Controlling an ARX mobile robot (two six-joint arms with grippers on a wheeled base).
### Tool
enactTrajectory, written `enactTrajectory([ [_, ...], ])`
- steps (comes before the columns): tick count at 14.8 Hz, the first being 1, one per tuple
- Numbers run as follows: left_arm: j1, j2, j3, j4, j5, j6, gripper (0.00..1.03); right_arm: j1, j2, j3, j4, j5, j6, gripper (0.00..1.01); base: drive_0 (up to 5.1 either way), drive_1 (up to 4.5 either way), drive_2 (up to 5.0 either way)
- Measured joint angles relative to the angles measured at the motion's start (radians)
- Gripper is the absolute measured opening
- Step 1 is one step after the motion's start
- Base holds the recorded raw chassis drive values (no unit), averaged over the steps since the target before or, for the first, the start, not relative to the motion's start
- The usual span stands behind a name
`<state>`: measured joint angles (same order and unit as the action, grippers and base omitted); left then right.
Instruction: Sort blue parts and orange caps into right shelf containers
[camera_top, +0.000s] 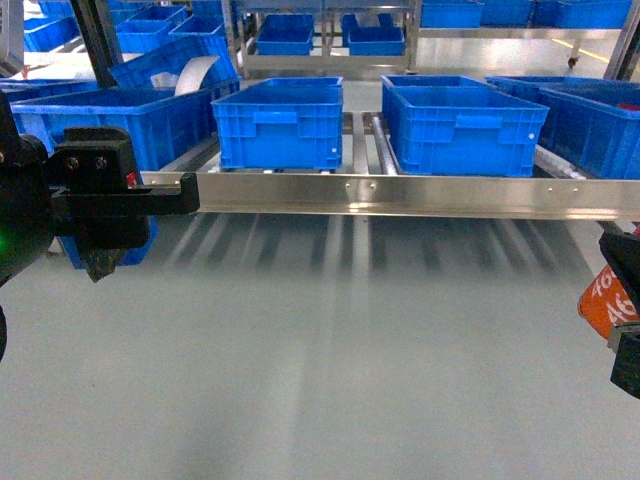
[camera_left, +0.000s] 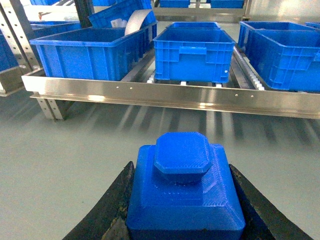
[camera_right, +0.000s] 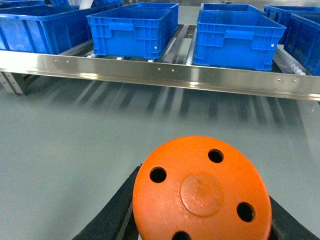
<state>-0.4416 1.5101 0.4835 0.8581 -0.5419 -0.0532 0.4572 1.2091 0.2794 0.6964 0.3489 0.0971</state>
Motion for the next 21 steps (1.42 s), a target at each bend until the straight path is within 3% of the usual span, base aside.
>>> enactTrajectory([
  [21, 0.000, 0.000, 0.000, 0.000, 0.000, 0.000, 0.40, 0.000, 0.000, 0.000, 0.000, 0.000, 0.000, 0.44, 0.0, 0.00, 0.0],
])
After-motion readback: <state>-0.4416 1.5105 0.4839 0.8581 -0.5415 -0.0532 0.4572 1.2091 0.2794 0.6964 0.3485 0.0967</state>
